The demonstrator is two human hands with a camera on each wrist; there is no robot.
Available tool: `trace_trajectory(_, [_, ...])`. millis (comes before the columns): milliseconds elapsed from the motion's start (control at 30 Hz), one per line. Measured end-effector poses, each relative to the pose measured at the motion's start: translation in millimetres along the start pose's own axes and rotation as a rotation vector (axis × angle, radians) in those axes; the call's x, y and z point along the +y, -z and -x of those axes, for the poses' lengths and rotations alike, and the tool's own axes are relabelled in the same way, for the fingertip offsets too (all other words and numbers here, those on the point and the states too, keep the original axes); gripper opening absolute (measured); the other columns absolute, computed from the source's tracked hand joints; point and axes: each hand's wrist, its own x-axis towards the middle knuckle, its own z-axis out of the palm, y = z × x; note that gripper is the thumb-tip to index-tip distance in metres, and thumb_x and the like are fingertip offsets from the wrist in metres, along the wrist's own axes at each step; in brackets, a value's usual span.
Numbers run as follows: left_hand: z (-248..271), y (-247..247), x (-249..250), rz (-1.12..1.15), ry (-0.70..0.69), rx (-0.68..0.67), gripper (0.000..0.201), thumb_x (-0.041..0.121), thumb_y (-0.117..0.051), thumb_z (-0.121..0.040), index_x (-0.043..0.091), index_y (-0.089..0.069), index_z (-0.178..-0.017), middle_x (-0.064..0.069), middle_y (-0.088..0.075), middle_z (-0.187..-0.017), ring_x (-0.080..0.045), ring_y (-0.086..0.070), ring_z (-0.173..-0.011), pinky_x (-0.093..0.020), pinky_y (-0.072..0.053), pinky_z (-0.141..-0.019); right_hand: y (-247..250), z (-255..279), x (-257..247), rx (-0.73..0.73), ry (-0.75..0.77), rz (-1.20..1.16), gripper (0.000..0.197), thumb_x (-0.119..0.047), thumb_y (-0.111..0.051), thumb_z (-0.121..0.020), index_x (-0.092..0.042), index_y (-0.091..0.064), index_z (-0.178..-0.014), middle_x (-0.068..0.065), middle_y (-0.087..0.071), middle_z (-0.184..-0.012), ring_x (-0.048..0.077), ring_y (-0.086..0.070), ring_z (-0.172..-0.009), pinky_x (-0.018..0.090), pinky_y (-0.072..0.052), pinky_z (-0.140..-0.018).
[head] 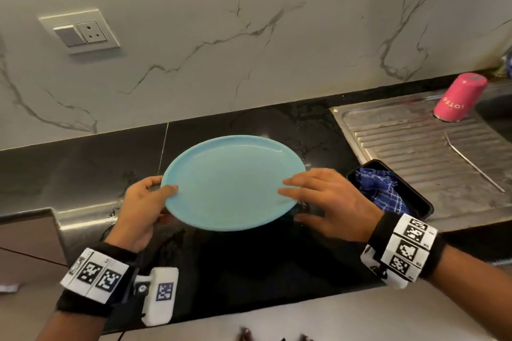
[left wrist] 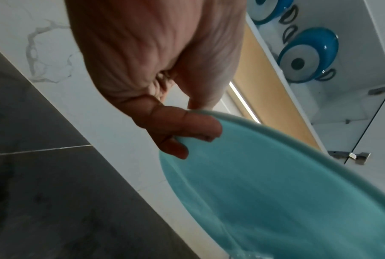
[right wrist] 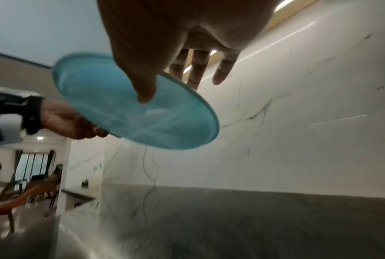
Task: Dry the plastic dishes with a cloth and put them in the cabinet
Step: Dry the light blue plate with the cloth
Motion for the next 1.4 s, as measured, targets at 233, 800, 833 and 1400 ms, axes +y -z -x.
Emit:
trace_trajectory(233, [15, 42, 57, 0.191, 0.070, -0.112, 0.020, 0.021, -0.063, -0.092, 0.004, -0.064, -0.102, -0.008, -0.061, -0.077, -0.006, -0.054, -0.045, -0.014, -0.044, -0.038, 53, -54, -8, 0.226, 0.110, -0.103, 0.021, -0.031, -0.051, -0.099, -0.016, -0.060, -0.112, 0.002, -0.067, -0.112, 0.024, -0.064, -0.108, 0.043, -0.050, -0.094])
trace_trajectory(800, [102, 117, 278, -0.149, -0.683, 0.130, 0.065, 0.075, -0.076, -0.057, 0.023, -0.069, -0.096, -0.007, -0.072, -0.088, -0.023, -0.070, -0.079, -0.036, -0.060, -0.065, 303, -218, -96, 0.434, 0.334, -0.756, 0.021, -0.019, -0.051, -0.098, -0.010, -0.057, -0.116, -0.004, -0.067, -0.104, 0.009, -0.063, -0.095, 0.023, -0.051, -0.079])
trace_trajectory(833, [101, 116, 284, -0.186, -0.697, 0.136, 0.041, 0.061, -0.075, -0.071, 0.026, -0.070, -0.092, -0.005, -0.072, -0.088, -0.022, -0.070, -0.083, -0.036, -0.060, -0.067, 313, -223, -99, 0.433, 0.341, -0.806, 0.025, -0.019, -0.051, -0.098, -0.007, -0.057, -0.118, -0.001, -0.067, -0.107, 0.012, -0.063, -0.097, 0.026, -0.052, -0.080])
trace_trajectory(1400, [13, 209, 419, -0.628, -1.018, 0.470, 0.020, 0.032, -0.078, -0.083, 0.029, -0.065, -0.098, 0.005, -0.068, -0.095, -0.009, -0.064, -0.093, -0.012, -0.044, -0.069, 445, -422, -170, 0.583, 0.528, -0.682, 0.029, -0.015, -0.055, -0.100, -0.007, -0.057, -0.127, 0.006, -0.068, -0.117, 0.018, -0.067, -0.103, 0.031, -0.057, -0.081])
